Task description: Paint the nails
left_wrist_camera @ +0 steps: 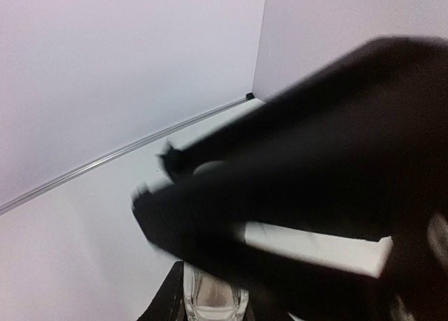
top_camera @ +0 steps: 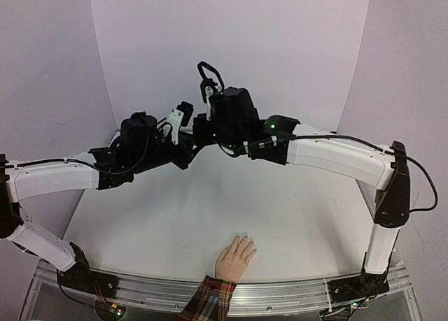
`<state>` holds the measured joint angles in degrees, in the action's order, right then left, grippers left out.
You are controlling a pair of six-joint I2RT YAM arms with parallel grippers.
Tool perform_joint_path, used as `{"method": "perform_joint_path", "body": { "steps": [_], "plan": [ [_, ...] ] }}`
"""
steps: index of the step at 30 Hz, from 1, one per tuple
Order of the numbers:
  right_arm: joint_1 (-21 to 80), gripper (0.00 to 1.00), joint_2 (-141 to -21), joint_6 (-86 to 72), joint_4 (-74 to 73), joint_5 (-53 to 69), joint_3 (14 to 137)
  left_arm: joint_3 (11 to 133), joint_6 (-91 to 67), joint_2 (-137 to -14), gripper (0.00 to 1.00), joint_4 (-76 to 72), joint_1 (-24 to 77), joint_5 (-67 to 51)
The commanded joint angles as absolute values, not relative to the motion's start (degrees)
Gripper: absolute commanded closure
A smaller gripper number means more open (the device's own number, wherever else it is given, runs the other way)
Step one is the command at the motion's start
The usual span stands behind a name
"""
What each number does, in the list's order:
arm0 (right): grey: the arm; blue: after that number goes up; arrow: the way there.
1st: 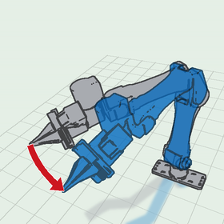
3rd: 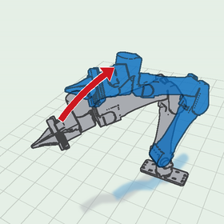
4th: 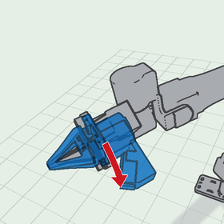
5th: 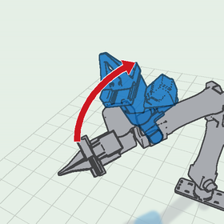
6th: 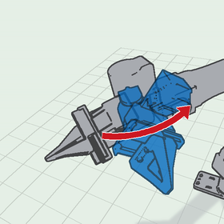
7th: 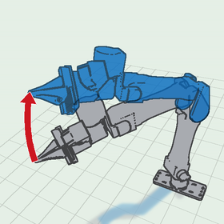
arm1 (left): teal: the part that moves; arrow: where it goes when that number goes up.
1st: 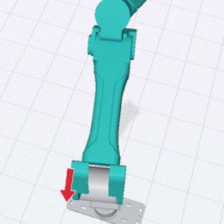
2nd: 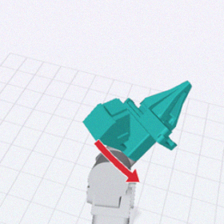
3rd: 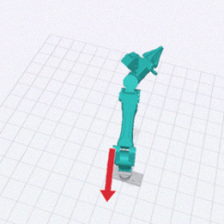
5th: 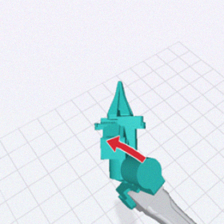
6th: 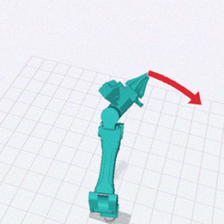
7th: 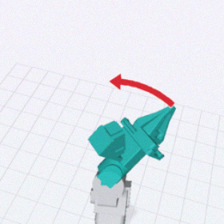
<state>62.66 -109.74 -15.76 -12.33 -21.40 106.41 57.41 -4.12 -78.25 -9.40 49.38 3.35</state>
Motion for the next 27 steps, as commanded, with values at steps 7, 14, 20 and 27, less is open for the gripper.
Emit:
{"method": "perform_joint_path", "body": {
  "steps": [7,14,20,27],
  "plan": [
    [57.7,0.13,-95.8,-10.5,-19.1,21.4,100.5,52.1,-3.4,-68.2,1.0,-13.8,47.2,-8.7],
    [54.0,0.28,-95.1,-6.0,-20.0,39.4,99.5,49.3,-0.1,-63.1,1.0,-14.0,47.1,-29.5],
    [54.0,0.49,-96.4,-3.0,-22.0,43.1,101.1,49.8,1.4,-63.1,1.0,-11.9,47.1,-33.5],
    [54.6,0.64,-98.4,-2.7,-23.1,43.4,103.0,50.3,1.0,-64.3,1.0,-12.0,47.1,-34.9]
  ]
}}
